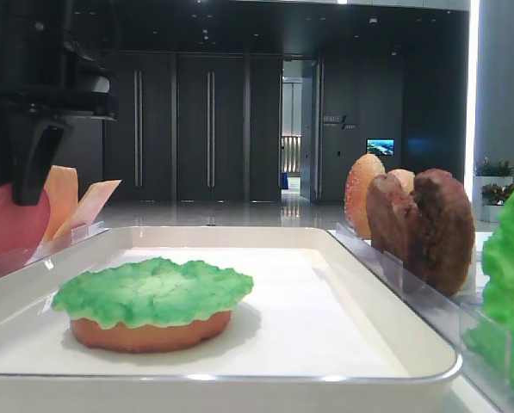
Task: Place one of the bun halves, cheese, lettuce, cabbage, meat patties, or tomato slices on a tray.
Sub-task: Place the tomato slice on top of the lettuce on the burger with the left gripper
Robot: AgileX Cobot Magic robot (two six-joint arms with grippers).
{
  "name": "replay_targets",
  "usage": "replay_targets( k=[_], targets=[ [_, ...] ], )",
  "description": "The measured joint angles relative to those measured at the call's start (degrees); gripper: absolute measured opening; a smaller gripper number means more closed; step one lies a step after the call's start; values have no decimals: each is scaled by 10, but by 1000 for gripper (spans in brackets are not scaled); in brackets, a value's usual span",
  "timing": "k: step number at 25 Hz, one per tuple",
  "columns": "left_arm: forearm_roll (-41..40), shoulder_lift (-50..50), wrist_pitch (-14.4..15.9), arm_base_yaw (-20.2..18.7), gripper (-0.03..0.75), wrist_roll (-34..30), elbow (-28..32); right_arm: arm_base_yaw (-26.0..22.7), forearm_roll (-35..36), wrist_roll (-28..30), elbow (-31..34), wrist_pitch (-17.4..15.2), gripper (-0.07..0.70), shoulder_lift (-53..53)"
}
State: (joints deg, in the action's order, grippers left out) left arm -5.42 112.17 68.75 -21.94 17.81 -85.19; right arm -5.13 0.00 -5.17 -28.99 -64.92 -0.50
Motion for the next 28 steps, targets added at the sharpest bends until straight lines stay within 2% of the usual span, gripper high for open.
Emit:
replay_targets(
  k=[13, 23, 26, 28],
  targets=[
    [43, -43, 8, 0, 65, -25, 0, 0, 0, 0, 0, 0, 539, 0],
    [149, -105, 9, 0, 64, -64, 1, 0, 0, 0, 0, 0, 539, 0],
    [198, -129, 8, 0, 64, -91, 26, 0, 0, 0, 0, 0, 539, 0],
    [232, -148, -7, 0, 64, -111, 57, 0, 0, 0, 0, 0, 539, 0]
  ],
)
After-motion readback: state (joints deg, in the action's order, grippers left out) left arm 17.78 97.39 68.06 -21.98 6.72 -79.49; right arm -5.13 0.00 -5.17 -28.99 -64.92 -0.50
